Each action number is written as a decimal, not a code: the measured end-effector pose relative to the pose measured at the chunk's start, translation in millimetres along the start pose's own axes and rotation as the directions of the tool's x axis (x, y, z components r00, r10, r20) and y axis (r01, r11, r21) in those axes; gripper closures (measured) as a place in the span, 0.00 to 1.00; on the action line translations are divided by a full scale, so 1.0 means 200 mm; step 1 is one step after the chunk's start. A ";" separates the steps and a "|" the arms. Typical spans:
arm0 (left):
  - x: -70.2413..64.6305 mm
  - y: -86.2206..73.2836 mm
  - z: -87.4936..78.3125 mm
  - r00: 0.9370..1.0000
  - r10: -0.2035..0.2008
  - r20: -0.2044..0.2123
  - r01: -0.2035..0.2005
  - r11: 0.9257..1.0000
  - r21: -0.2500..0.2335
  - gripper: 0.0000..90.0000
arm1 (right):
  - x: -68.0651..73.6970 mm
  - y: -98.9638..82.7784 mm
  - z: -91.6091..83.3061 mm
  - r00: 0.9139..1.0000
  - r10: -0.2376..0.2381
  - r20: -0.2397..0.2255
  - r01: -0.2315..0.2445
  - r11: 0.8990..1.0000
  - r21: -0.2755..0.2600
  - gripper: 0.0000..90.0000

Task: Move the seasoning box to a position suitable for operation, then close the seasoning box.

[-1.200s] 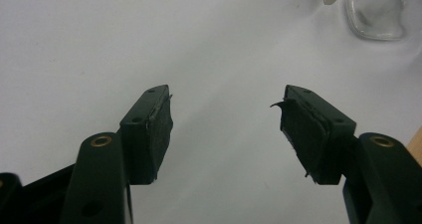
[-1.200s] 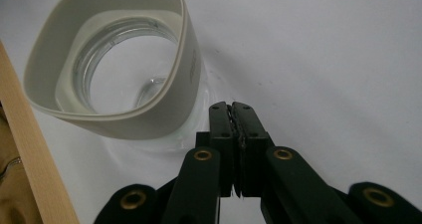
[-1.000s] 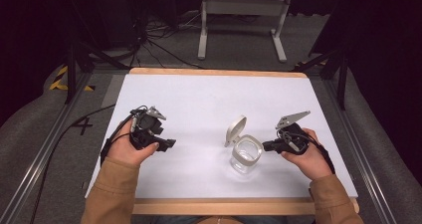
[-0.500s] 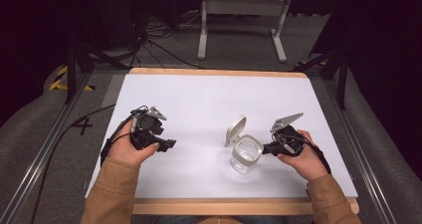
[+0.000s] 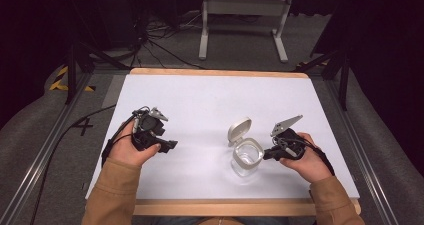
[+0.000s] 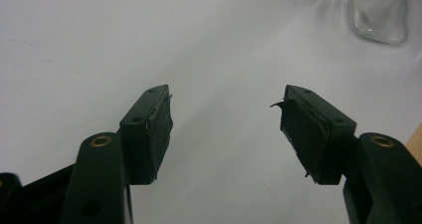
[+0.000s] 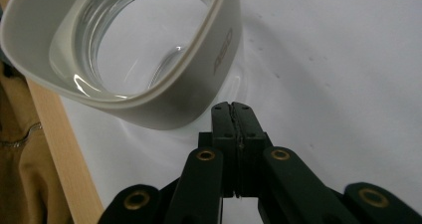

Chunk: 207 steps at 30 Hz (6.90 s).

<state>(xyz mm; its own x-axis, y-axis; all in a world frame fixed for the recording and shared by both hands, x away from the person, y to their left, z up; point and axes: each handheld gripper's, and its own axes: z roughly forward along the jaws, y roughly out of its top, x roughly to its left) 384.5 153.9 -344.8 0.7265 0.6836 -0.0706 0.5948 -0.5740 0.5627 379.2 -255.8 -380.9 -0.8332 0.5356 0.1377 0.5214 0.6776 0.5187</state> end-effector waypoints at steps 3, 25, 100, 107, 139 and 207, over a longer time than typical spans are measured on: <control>0.00 0.00 0.00 1.000 -0.004 -0.001 0.004 1.000 -0.008 0.42 | 0.02 0.00 0.01 1.000 -0.012 -0.009 0.013 1.000 0.020 1.00; -0.01 0.03 0.02 1.000 0.015 0.018 -0.015 1.000 0.012 0.42 | 0.11 0.01 0.03 0.994 -0.078 -0.076 0.085 0.993 0.084 1.00; 0.00 -0.12 -0.03 0.999 -0.045 -0.031 0.046 0.998 0.032 0.41 | -0.02 0.13 -0.23 1.000 0.001 0.003 0.000 0.888 -0.459 1.00; 0.00 -0.10 -0.02 0.999 -0.030 -0.023 0.031 0.999 0.037 0.41 | 0.00 0.12 -0.25 1.000 -0.013 0.005 0.013 0.890 -0.456 1.00; -0.02 -0.05 0.01 1.000 -0.006 -0.006 0.007 0.999 0.032 0.41 | 0.12 0.11 -0.28 0.995 -0.097 -0.018 0.080 0.904 -0.419 0.91; 0.10 -0.06 0.17 0.997 -0.075 0.022 0.072 0.990 0.119 0.40 | -0.43 -0.38 -0.10 0.874 0.359 0.329 -0.301 0.929 -0.216 0.52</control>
<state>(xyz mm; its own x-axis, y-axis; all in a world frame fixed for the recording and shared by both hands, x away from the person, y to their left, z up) 404.2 159.9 -380.3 0.6870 0.7148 -0.1308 0.6825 -0.5729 0.4538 408.5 -363.1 -415.4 -0.4800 0.8768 0.0293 0.6949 0.3596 0.6227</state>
